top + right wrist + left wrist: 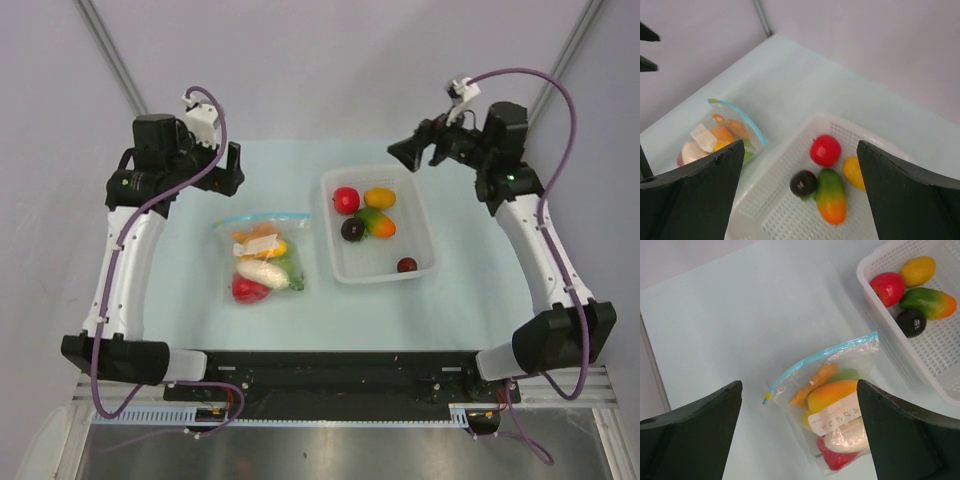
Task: Place the food in the zip-top bag and seal the zipper
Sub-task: Reset both arms
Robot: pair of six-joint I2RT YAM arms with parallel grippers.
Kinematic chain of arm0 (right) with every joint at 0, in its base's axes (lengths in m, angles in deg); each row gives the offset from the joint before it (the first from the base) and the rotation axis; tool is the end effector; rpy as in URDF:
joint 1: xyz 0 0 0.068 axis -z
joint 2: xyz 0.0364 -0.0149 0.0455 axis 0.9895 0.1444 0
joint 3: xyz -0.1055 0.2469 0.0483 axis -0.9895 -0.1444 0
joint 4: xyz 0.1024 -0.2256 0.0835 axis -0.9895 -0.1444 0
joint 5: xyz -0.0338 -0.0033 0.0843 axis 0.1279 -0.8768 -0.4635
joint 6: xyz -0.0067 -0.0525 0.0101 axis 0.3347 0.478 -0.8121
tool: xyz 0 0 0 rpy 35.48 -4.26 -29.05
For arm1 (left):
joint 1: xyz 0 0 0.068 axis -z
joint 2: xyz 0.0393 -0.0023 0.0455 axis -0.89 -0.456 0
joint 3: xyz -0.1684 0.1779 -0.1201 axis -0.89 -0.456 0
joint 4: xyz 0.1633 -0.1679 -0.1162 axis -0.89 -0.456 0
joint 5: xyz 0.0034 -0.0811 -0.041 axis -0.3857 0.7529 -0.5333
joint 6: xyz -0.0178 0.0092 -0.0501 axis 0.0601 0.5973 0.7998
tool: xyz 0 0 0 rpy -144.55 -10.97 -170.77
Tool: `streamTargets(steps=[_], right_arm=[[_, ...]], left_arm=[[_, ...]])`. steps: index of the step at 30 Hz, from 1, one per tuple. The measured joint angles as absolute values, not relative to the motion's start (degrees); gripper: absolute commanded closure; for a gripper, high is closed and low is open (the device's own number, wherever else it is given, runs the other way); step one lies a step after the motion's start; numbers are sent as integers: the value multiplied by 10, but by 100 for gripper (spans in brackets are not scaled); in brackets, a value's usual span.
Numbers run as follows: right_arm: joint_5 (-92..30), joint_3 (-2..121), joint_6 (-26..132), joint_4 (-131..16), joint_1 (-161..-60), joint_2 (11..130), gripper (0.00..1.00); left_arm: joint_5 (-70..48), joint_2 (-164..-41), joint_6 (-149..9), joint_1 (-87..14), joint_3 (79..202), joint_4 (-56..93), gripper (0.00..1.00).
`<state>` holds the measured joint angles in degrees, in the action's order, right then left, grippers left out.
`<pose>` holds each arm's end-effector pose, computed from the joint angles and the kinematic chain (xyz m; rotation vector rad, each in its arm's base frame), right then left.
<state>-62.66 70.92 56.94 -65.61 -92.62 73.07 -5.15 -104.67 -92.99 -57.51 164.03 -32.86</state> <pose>0.3224 0.0850 0.4409 -0.6328 1.5754 0.7466 0.2682 -0.0338 0.4484 0.4560 2.0545 -0.1883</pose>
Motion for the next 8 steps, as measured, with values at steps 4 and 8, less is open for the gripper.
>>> streamTargets(steps=[4,8], right_arm=[[-623,658,581,-724,-842,679,0],[-624,591,602,-790,-772,637,0]], left_arm=[[-40,-1040,-909,-575,1614,-326,0],[-37,-1031,-895,-576,1560,-321,0]])
